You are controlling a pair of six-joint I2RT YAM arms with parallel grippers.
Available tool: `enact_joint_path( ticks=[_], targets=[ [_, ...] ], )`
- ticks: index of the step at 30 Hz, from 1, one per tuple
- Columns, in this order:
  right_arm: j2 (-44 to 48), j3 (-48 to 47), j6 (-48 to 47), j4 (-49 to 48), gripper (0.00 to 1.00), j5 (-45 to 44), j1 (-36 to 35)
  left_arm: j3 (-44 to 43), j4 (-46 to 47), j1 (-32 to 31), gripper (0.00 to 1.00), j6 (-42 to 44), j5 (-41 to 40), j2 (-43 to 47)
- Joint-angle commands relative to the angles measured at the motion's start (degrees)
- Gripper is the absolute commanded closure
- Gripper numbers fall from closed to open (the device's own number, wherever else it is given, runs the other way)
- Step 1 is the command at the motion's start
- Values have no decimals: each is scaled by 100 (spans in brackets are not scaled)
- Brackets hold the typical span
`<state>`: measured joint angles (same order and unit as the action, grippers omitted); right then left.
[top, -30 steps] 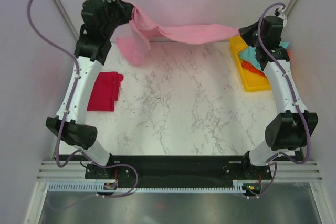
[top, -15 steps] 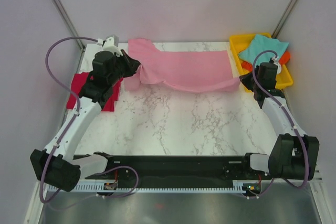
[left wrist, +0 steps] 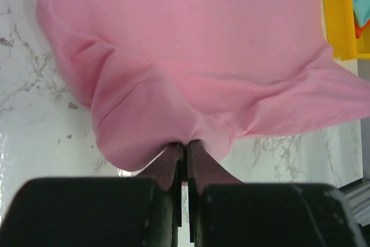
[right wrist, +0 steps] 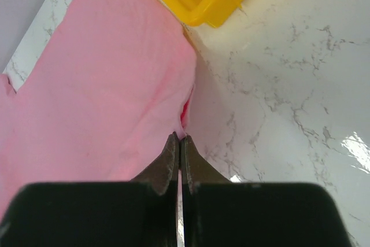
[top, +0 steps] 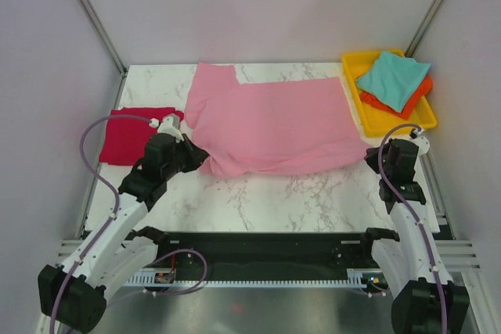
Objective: Fold and stack the t-shirts
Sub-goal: Flatten the tshirt out, then fold the tshirt
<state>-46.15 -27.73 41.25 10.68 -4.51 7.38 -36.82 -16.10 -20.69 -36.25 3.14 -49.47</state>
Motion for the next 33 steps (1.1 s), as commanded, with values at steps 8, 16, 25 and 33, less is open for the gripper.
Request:
enact_joint_path(
  ticks=[8, 16, 25, 33],
  targets=[
    [134, -233, -267, 242, 100, -103, 36, -308, -456, -14, 98, -243, -331, 493],
    [-1782, -1032, -188, -206, 100, -146, -34, -1678, -579, 38, 98, -66, -840, -1606],
    [-3382, -2227, 102, -409, 100, -497, -342, -2732, -491, 267, 98, -128, -1219, -3023],
    [-4885, -3494, 374, -452, 51, -770, -553, -3893, -438, 680, 39, -268, -710, -4553]
  ],
)
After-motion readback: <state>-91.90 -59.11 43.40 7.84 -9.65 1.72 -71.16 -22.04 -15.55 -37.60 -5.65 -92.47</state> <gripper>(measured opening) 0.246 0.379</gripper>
